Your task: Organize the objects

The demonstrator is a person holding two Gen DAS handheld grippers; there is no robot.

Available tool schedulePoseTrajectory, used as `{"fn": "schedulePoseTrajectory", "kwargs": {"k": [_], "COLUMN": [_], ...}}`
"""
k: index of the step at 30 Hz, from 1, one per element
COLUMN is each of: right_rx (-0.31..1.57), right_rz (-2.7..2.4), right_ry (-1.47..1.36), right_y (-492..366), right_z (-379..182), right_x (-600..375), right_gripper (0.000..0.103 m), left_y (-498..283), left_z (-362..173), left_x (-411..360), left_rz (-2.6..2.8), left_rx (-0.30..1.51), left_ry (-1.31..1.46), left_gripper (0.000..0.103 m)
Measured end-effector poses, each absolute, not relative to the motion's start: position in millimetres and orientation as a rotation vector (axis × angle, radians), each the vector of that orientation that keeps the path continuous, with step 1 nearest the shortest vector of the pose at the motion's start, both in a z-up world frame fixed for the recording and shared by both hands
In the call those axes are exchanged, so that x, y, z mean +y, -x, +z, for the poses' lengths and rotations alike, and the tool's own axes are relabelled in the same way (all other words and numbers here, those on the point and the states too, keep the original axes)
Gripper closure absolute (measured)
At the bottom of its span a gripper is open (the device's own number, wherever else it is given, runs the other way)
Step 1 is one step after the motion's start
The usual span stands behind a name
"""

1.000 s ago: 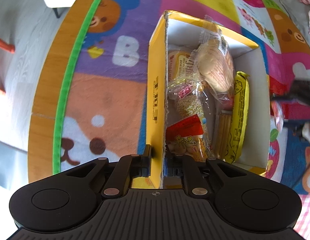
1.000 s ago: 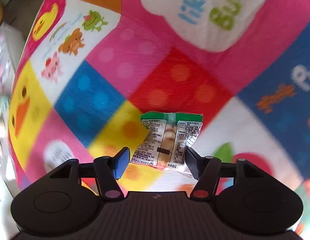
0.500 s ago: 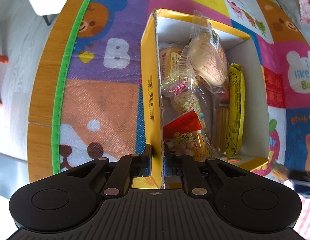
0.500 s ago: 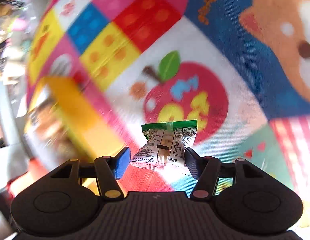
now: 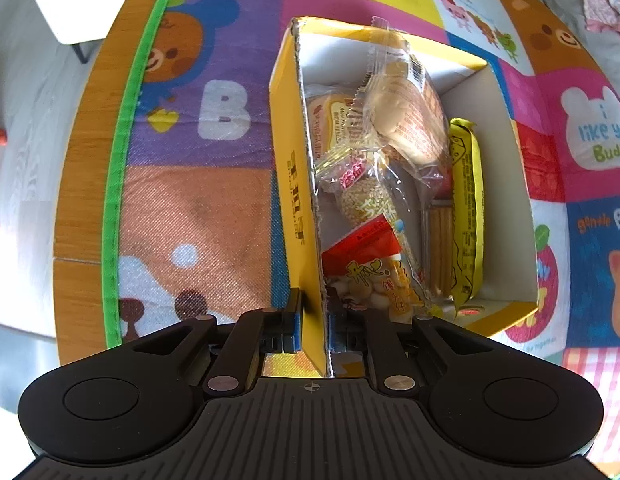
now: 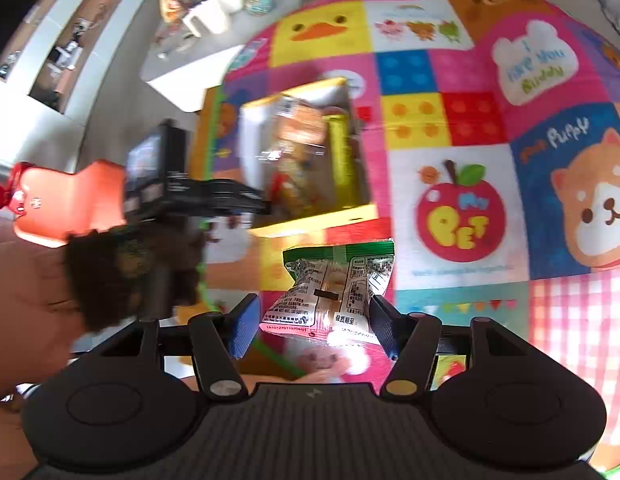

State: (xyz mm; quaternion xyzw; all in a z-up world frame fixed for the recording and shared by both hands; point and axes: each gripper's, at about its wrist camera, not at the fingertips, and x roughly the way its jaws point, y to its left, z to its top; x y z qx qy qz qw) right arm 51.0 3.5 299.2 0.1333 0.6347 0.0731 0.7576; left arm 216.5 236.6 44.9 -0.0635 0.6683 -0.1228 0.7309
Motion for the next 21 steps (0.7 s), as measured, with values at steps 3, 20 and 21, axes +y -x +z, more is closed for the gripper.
{"fn": "schedulePoseTrajectory", "kwargs": {"k": [3,20,21], "right_rx": [1.389,1.412,1.408], "right_rz": [0.187,0.157,0.155], "right_ry": [-0.287,-0.283,-0.285], "right_y": [-50,-73,-75], "right_z": [306,290,290], "right_x": [21,47,48], "right_gripper": [0.043,0.043,0.043], "left_y": [-218,-219,-219], "left_z": [44,41,40], "left_x": [238,241,241], "left_rz": [-0.273,-0.297,-0.299], "left_rx": [1.486,1.491,1.491], "left_ry": [0.144,0.157,0.159], "left_gripper": [0.089,0.089,0.089]}}
